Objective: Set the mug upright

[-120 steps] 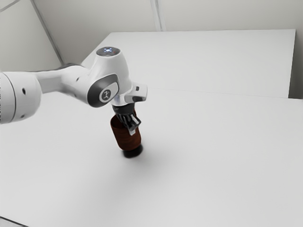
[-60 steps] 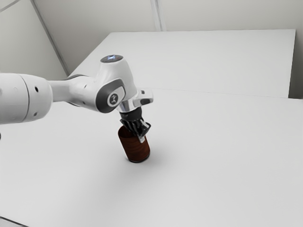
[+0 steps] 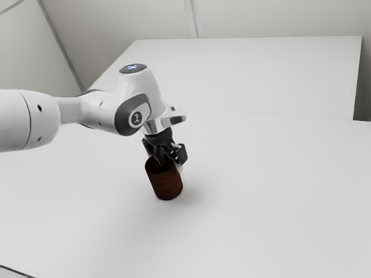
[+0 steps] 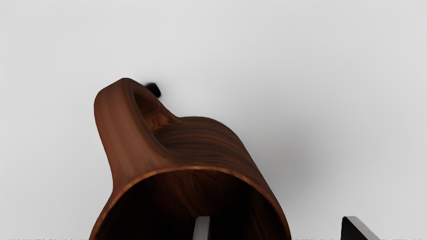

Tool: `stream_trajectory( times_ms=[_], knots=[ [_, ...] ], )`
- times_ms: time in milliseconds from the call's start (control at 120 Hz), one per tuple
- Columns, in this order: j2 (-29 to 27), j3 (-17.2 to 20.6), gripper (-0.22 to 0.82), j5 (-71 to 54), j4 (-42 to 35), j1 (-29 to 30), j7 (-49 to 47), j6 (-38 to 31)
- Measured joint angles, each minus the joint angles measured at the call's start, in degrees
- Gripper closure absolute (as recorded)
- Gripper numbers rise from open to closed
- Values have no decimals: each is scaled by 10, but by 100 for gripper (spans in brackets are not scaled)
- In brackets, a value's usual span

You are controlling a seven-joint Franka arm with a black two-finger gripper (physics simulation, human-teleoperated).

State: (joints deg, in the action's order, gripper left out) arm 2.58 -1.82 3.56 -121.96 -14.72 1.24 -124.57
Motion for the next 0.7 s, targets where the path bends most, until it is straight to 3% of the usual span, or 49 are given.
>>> stream_trajectory(
  times_ms=[183, 342, 525, 700],
  knots=[
    [-26, 13, 9, -5, 7, 9, -2, 3],
    [-12, 27, 4, -17, 112, 22, 5, 33],
    [-8, -2, 2, -24, 250, 14, 30, 138],
    [0, 4, 1, -25, 292, 70, 51, 218]
  ],
)
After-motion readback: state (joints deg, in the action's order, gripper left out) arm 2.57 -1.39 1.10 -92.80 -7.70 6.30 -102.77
